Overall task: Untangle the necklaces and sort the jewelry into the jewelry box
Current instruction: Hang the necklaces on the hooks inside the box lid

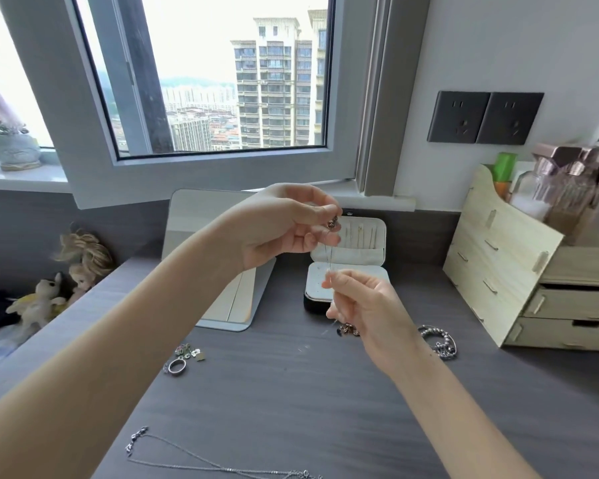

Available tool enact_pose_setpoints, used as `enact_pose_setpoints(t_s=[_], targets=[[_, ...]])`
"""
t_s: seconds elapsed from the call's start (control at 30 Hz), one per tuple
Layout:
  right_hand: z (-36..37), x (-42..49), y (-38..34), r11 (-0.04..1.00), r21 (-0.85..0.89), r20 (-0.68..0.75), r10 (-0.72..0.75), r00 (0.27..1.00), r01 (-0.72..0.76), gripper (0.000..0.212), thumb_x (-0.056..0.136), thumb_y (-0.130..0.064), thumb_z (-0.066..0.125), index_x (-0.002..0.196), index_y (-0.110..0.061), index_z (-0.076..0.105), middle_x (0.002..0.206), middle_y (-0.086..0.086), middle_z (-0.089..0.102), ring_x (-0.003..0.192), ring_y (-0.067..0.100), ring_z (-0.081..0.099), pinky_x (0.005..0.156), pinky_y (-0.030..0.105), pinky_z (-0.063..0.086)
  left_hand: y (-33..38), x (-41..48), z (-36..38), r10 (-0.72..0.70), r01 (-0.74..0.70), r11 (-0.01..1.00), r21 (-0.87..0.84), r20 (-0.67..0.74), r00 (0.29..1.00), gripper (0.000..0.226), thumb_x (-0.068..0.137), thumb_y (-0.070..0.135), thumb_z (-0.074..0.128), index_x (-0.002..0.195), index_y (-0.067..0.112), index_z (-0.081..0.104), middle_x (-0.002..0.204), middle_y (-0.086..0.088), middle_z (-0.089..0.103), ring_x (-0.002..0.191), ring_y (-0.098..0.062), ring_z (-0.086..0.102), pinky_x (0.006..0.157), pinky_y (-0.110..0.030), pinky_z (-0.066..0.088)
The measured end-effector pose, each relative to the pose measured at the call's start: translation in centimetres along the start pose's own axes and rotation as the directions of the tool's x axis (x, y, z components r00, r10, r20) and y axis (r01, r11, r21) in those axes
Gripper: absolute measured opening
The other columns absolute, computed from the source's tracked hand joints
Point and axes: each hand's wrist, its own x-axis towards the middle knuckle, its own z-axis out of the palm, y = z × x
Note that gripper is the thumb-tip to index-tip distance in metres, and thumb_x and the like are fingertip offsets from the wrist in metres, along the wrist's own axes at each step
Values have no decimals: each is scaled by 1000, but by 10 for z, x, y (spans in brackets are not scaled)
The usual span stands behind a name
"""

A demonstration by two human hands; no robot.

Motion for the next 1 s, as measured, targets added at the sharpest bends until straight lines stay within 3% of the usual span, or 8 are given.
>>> enact_pose_setpoints(t_s=[0.2, 0.4, 0.5, 0.57, 0.7, 0.77, 0.87, 1.0], targets=[[-26, -9, 20, 957, -183, -28, 224, 974, -225, 16, 89, -14, 60, 75, -6, 60, 43, -6, 36, 41, 8, 34, 53, 22, 45, -4, 2, -10, 79, -121, 976, -181, -225, 971, 6, 90, 3, 55, 85, 6, 58, 73, -8, 59, 65, -16, 66, 55, -17, 50], [-72, -18, 14, 916, 144, -79, 387, 919, -374, 14, 79, -21, 66, 72, -10, 59, 52, -3, 35, 42, 8, 32, 51, 23, 47, -34, 14, -26, 16, -207, 918, -339, -489, 872, 14, 92, -3, 49, 83, 6, 54, 77, -12, 56, 61, -16, 69, 55, -16, 51], [-87, -14, 1, 915, 310, -127, 308, 943, -258, 22, 58, -25, 82, 62, -8, 67, 56, 0, 46, 43, 9, 44, 51, 25, 52, -50, 22, -29, -59, -195, 890, -412, -528, 847, 18, 93, -5, 45, 80, 6, 51, 76, -12, 54, 58, -16, 69, 50, -14, 50], [-90, -6, -12, 907, 406, -205, 210, 956, -112, 16, 68, -20, 72, 58, -8, 68, 60, 3, 56, 50, 11, 56, 58, 29, 58, -59, 29, -28, -115, -180, 863, -472, -531, 840, 20, 94, -5, 43, 79, 6, 50, 75, -12, 53, 56, -15, 69, 47, -14, 49], [-83, 25, -44, 852, 519, -244, 64, 968, 74, 38, 90, -19, 54, 55, -9, 64, 64, 8, 64, 60, 17, 66, 69, 37, 59, -83, 49, -21, -210, -89, 866, -491, -520, 828, 20, 94, -3, 43, 79, 7, 51, 72, -10, 55, 63, -17, 67, 46, -15, 49], [-73, 47, -60, 896, 433, -217, 2, 976, 94, 35, 96, -19, 48, 64, -8, 58, 58, 5, 60, 55, 15, 62, 67, 36, 59, -98, 63, -18, -234, 7, 912, -409, -508, 829, 19, 95, 0, 44, 81, 9, 53, 75, -9, 56, 66, -17, 66, 51, -18, 50], [-54, 84, -83, 991, 114, -168, -45, 985, 65, 25, 97, -21, 48, 75, -10, 54, 54, -1, 50, 51, 11, 51, 62, 31, 58, -119, 85, -15, -273, 130, 947, -295, -517, 812, 13, 95, 4, 46, 86, 10, 55, 83, -11, 59, 65, -16, 64, 56, -20, 49], [-25, 128, -109, 972, -235, -57, -2, 998, -11, 20, 96, -18, 52, 80, -8, 58, 59, 0, 47, 54, 11, 48, 57, 28, 54, -137, 114, -16, -308, 210, 947, -244, -499, 810, 13, 94, 4, 47, 102, 4, 57, 88, -11, 59, 68, -17, 63, 55, -20, 50]])
